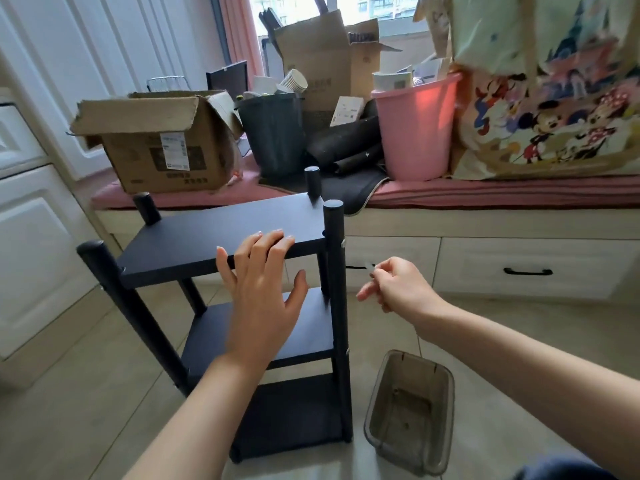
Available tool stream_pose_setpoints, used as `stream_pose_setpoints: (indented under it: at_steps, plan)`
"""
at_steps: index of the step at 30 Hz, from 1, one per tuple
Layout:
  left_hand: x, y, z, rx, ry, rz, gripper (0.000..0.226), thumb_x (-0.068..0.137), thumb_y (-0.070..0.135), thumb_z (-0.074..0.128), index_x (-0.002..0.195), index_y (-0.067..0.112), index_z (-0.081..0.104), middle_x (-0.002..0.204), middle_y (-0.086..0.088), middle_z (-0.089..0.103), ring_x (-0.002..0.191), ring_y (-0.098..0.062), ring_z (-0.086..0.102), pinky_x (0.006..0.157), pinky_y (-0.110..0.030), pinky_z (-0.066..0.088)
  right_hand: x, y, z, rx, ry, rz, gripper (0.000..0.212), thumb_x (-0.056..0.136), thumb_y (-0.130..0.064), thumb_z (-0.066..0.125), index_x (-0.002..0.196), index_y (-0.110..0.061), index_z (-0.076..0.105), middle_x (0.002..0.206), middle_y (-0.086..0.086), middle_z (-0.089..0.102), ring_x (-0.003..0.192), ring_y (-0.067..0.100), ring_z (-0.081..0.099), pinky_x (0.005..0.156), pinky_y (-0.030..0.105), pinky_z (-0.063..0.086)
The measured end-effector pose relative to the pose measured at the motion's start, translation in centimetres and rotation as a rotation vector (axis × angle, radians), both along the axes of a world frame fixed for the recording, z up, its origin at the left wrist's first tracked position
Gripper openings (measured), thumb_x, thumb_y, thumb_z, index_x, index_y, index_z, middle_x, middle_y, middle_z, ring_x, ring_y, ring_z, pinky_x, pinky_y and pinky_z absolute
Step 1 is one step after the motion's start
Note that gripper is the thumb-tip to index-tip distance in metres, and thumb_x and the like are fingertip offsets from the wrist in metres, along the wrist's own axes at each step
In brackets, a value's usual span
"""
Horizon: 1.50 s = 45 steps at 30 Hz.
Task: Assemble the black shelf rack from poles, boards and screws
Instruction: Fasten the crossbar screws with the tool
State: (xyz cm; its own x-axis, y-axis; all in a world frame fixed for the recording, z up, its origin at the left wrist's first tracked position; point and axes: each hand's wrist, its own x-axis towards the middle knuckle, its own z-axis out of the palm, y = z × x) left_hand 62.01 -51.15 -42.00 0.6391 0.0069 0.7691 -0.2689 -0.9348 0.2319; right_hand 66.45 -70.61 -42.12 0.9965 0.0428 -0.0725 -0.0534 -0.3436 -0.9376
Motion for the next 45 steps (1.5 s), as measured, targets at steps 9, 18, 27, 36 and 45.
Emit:
stream_pose_setpoints:
  at_steps: [9,18,27,36,45]
  plan:
    - [-0.8,1.4,-0.2,-0.047,-0.006,-0.065,0.036,0.081,0.017,0.065,0.116,0.010,0.064,0.131,-0.012,0.059,0.133,-0.031,0.043,0.121,-0.043,-0.010,-0.6,3.8,-0.1,0.229,0.026,0.021,0.015,0.105,-0.019,0.034,0.107,-0.014,0.048,0.100,0.007,0.073,0.095,0.020,0.070,0.095,0.045,0.052]
    - [-0.8,3.5,0.0,0.060,0.070,-0.245,0.057,0.074,0.018,0.067,0.125,0.024,0.043,0.139,-0.002,0.050,0.141,-0.027,0.037,0.121,-0.059,-0.001,-1.9,3.7,-0.8,0.337,0.020,0.006,0.015,0.104,-0.016,0.040,0.099,-0.009,0.052,0.095,0.018,0.070,0.085,0.026,0.073,0.076,0.038,0.061]
    - [-0.7,4.6,0.7,-0.065,0.137,-0.390,0.052,0.076,0.004,0.061,0.117,0.027,0.037,0.145,-0.001,0.046,0.154,-0.010,0.010,0.124,-0.039,-0.012,-3.8,3.6,-1.2,0.389,-0.006,0.145,0.014,0.105,-0.015,0.042,0.107,-0.008,0.054,0.086,0.001,0.077,0.086,0.016,0.074,0.080,0.034,0.061]
    - [-1.4,5.5,2.1,-0.332,0.163,-0.368,0.022,0.080,0.008,0.042,0.100,0.016,0.045,0.133,-0.001,0.055,0.151,0.000,0.013,0.126,-0.032,-0.007,-5.7,5.4,-1.1,0.450,-0.005,0.293,0.019,0.104,-0.008,0.043,0.106,-0.008,0.063,0.093,0.002,0.077,0.094,0.014,0.073,0.079,0.023,0.058]
    - [-3.9,2.3,1.8,-0.384,0.052,-0.125,0.026,0.087,0.004,0.053,0.111,0.004,0.061,0.130,-0.005,0.056,0.142,-0.018,0.034,0.114,-0.008,0.014,-4.9,5.0,-0.6,0.158,-0.129,0.291,0.020,0.099,-0.015,0.055,0.091,-0.026,0.070,0.087,-0.012,0.076,0.086,0.003,0.070,0.077,0.023,0.056]
